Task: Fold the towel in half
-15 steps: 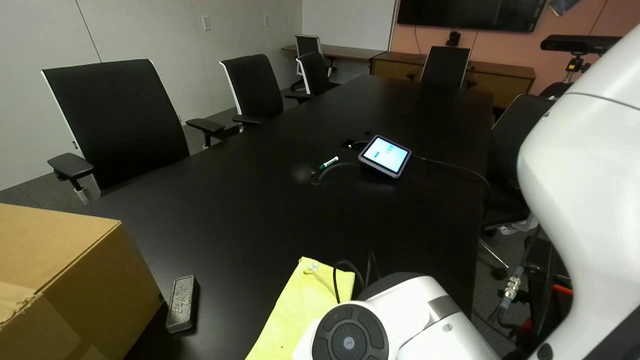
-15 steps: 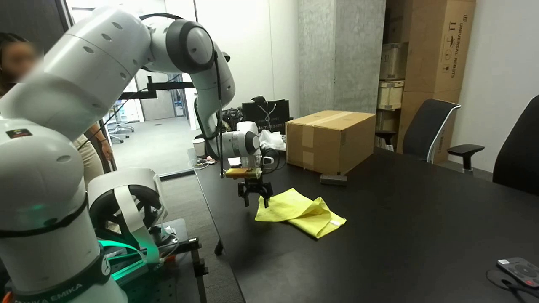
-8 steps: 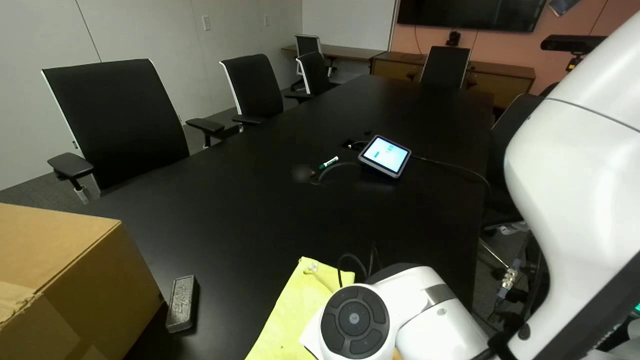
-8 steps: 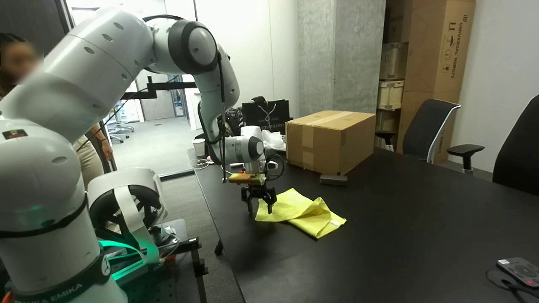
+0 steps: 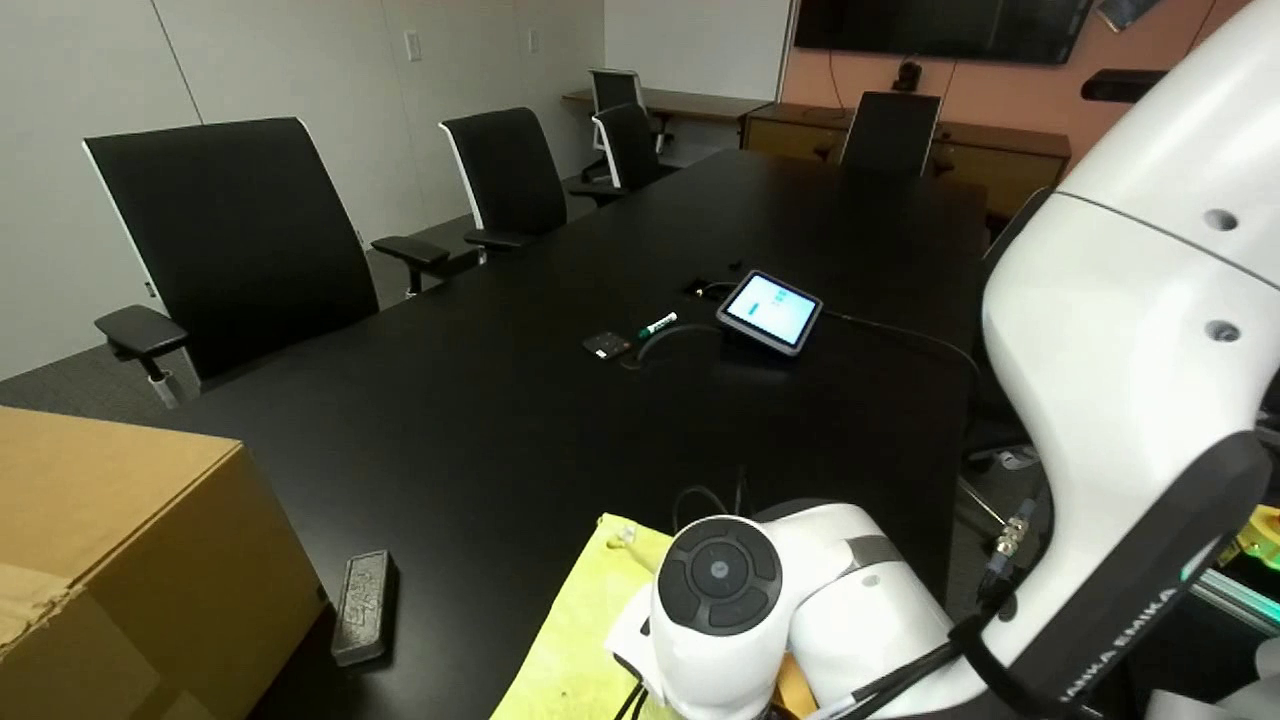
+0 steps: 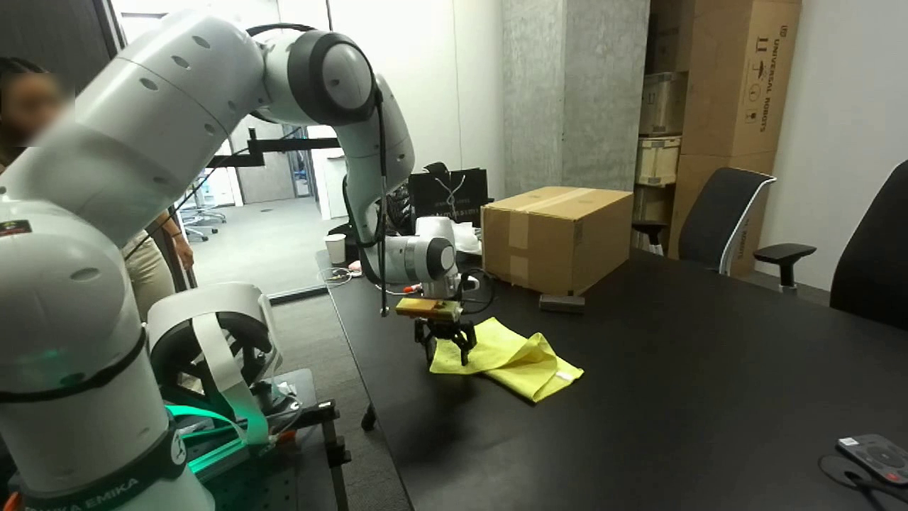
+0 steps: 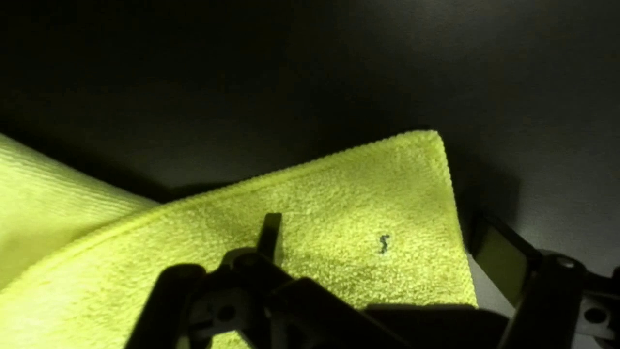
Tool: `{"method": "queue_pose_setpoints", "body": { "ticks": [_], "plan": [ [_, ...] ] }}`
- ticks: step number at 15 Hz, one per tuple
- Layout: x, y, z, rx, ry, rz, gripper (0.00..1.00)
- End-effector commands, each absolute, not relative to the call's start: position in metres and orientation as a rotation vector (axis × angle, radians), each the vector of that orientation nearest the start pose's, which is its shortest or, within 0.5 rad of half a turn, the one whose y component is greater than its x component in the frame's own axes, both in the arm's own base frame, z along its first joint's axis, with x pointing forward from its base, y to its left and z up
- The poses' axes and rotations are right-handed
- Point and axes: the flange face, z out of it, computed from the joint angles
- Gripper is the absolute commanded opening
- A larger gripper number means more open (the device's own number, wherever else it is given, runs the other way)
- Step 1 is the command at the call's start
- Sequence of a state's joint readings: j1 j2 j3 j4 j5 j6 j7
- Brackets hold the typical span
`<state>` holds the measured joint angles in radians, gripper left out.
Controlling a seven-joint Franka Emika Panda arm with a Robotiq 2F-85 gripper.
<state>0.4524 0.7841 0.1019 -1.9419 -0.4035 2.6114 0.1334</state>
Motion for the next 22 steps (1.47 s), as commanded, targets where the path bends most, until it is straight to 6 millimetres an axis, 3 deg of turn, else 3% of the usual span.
{"method": "queue_pose_setpoints", "body": {
  "ticks": [1,5,7,16,18,22],
  "plan": [
    [0.494,0.311,0.061,-2.985,-1.231,0.087,1.00],
    [0.494,0.311,0.058,-2.944,-1.249,0.124,1.00],
    [0.493,0.311,0.056,-2.920,-1.262,0.142,0.74],
    [0.492,0.316,0.076,-2.878,-1.345,0.183,0.09],
    [0.494,0.318,0.088,-2.894,-1.373,0.190,0.05],
    [0.502,0.323,0.109,-2.913,-1.428,0.241,0.07]
  ]
}}
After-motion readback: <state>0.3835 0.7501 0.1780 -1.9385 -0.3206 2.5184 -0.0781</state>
